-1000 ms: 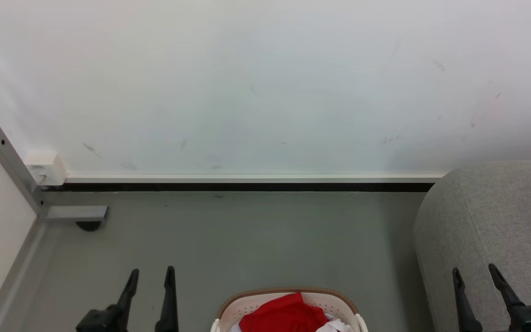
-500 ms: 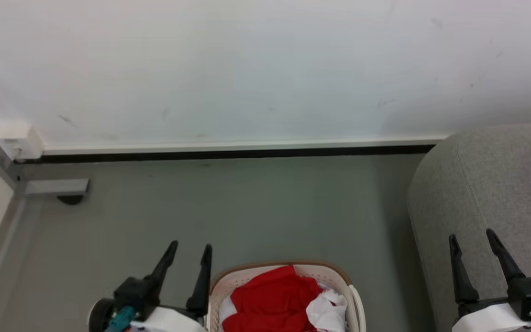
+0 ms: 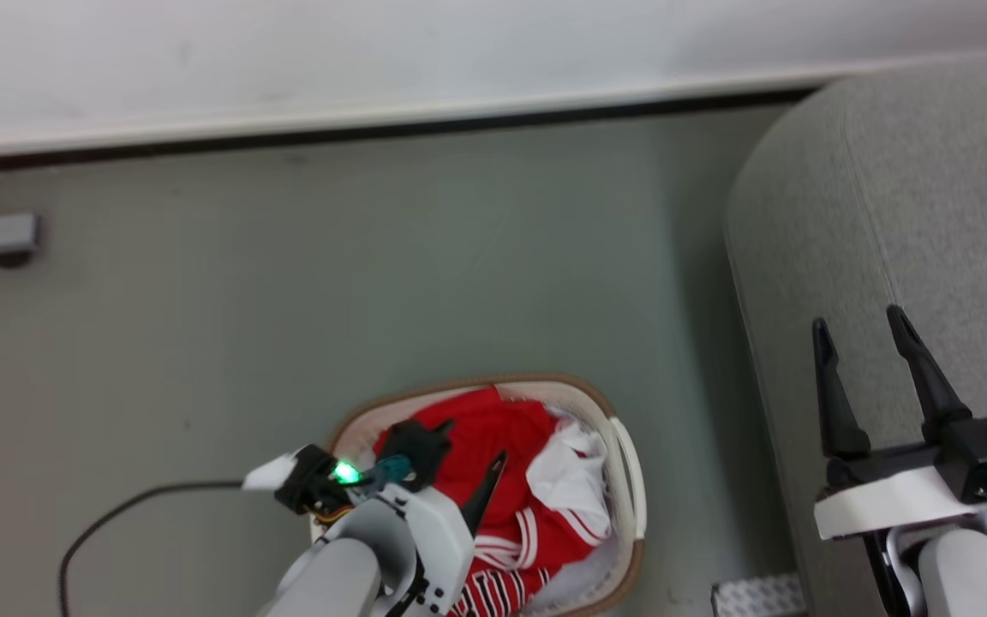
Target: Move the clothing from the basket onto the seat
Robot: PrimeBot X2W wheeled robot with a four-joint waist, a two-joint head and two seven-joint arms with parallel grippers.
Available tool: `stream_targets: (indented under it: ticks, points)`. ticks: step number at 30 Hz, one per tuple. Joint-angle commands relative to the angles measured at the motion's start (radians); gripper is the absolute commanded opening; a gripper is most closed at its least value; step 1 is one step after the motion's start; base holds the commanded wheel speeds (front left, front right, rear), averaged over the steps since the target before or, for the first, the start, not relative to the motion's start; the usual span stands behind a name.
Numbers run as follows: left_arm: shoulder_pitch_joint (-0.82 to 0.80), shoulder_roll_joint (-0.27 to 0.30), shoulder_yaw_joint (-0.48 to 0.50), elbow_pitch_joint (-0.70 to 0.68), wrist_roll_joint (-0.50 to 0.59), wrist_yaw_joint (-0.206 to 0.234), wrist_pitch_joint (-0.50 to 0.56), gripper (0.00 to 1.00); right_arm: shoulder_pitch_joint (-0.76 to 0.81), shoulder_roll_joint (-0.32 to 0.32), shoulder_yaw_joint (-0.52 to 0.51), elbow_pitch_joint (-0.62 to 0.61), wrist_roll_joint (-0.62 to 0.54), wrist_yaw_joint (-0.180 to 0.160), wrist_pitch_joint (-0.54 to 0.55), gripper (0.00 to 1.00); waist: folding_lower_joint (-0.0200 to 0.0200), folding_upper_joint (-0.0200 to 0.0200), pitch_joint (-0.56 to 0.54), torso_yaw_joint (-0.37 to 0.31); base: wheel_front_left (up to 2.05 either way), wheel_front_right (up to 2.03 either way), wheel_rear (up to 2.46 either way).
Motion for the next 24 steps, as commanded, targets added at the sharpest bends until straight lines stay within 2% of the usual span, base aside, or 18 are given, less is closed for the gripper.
stream_targets:
  ticks: [1, 8, 11, 17, 24]
  points:
    - [-0.030, 0.002, -0.017, 0.030, 0.014, -0.004, 0.014, 1.00, -0.020, 0.001, 0.012, -0.009, 0.012, -0.003, -0.002, 1.00, -0.0004, -0.0001, 0.086, -0.054, 0.00, 0.00, 0.00]
    - [-0.156, 0.014, -0.086, 0.229, 0.035, -0.007, 0.089, 1.00, -0.098, 0.000, 0.063, -0.053, 0.061, -0.003, -0.002, 1.00, -0.0004, -0.0001, 0.225, -0.121, 0.00, 0.00, 0.00]
    - [-0.214, 0.036, -0.098, 0.309, 0.040, -0.006, 0.108, 1.00, -0.126, 0.001, 0.080, -0.082, 0.092, -0.003, -0.002, 1.00, -0.0004, -0.0001, 0.291, -0.149, 0.00, 0.00, 0.00]
    - [-0.314, 0.073, -0.106, 0.425, 0.032, -0.007, 0.103, 1.00, -0.163, 0.001, 0.109, -0.133, 0.162, -0.003, -0.002, 1.00, -0.0004, -0.0001, 0.422, -0.194, 0.00, 0.00, 0.00]
    - [-0.406, 0.110, -0.168, 0.509, 0.036, -0.005, 0.087, 1.00, -0.161, 0.001, 0.127, -0.182, 0.230, -0.003, -0.002, 1.00, -0.0004, -0.0001, 0.533, -0.217, 0.00, 0.00, 0.00]
